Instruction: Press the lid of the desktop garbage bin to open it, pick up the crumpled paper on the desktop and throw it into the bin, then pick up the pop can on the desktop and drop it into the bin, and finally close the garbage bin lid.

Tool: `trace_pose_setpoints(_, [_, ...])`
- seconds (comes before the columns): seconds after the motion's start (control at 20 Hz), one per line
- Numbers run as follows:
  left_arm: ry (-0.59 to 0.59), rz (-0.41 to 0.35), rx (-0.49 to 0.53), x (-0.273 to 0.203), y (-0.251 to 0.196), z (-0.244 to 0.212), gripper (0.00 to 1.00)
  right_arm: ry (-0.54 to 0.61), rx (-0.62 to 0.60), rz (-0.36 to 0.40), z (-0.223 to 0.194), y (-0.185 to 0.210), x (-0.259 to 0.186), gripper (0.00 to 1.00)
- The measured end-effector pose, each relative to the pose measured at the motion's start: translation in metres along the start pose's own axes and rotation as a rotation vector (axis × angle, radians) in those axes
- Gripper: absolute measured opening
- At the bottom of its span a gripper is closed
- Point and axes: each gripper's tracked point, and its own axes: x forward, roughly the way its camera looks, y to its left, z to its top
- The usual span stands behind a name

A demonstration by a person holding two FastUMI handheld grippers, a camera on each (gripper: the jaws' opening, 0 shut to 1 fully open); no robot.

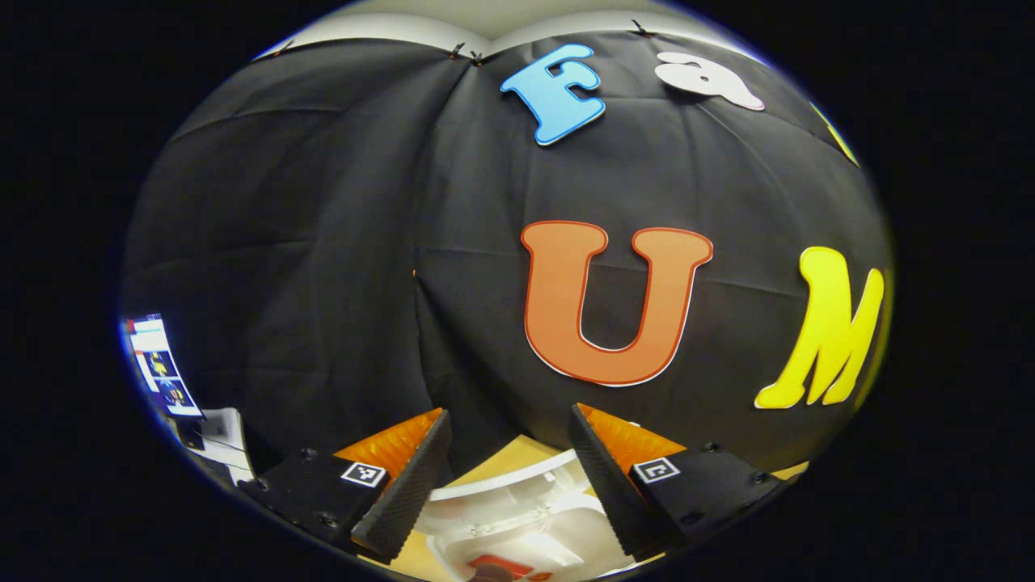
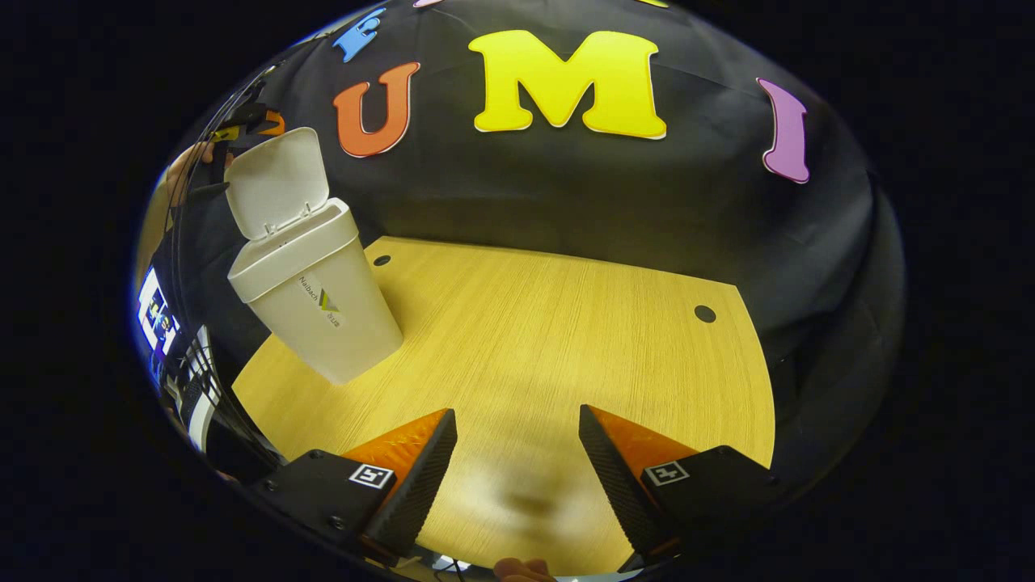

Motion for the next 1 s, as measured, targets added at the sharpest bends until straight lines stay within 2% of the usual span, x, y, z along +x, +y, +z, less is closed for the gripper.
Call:
trace_pose_setpoints(0.3, [0.045,-0.017,-0.019,-0.022,-0.013,-0.015,0.98,-0.005,-0.031,0.008,-0.004,0.004,0.004,0.96])
trace_pose_setpoints(0.45, [0.068,-0.036,-0.046,-0.039,-0.022,-0.029,0.98,-0.008,-0.037,0.036,-0.008,0.011,0.003,0.96])
trace_pose_setpoints(0.6, [0.115,-0.057,-0.091,-0.054,-0.036,-0.059,0.98,-0.007,-0.052,0.051,-0.016,0.011,0.001,0.96])
trace_pose_setpoints(1.0, [0.160,-0.029,0.000,-0.086,-0.053,-0.135,0.98,0.015,-0.076,0.067,-0.045,-0.011,-0.004,0.96])
